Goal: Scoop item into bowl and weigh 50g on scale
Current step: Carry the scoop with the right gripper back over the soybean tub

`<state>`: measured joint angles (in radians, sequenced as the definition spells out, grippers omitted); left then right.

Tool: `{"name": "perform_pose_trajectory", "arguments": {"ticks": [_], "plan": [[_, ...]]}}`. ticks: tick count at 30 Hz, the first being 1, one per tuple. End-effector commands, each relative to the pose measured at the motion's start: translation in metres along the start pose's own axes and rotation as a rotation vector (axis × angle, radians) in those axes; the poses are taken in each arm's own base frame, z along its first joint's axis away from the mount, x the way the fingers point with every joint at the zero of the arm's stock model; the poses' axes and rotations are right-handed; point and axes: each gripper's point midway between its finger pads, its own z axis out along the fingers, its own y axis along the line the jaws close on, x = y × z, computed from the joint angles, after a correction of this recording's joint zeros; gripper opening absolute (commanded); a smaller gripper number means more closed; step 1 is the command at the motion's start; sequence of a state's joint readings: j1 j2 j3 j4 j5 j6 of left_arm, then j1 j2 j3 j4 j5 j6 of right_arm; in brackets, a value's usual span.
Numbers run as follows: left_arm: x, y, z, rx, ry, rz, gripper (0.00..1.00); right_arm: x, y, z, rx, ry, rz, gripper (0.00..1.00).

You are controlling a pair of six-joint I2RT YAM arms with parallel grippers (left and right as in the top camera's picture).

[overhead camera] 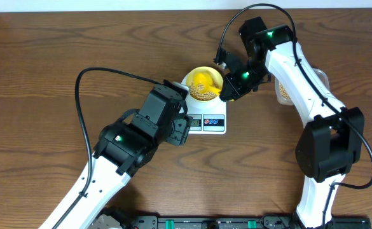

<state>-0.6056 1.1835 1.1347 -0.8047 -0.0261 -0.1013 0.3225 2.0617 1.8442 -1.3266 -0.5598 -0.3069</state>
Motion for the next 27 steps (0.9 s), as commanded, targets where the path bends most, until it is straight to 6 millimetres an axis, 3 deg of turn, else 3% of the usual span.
{"name": "perform_pose_trajectory", "arguments": {"ticks": [1, 6, 14, 20, 27], "plan": [[-0.010, 0.002, -0.008, -0.006, -0.033, -0.011, 0.69, -0.001, 0.004, -0.003, -0.071, -0.026, 0.000, 0.01], [-0.010, 0.002, -0.008, -0.006, -0.033, -0.011, 0.69, -0.004, 0.004, -0.012, -0.129, -0.066, 0.014, 0.01], [-0.010, 0.002, -0.008, -0.006, -0.033, -0.011, 0.69, -0.005, -0.006, -0.044, -0.200, -0.166, 0.049, 0.01], [-0.010, 0.002, -0.008, -0.006, -0.033, -0.011, 0.69, -0.001, -0.021, -0.076, -0.184, -0.245, 0.085, 0.01], [-0.010, 0.002, -0.008, -0.006, -0.033, -0.011, 0.69, 0.022, -0.050, -0.120, -0.136, -0.326, 0.181, 0.01]]}}
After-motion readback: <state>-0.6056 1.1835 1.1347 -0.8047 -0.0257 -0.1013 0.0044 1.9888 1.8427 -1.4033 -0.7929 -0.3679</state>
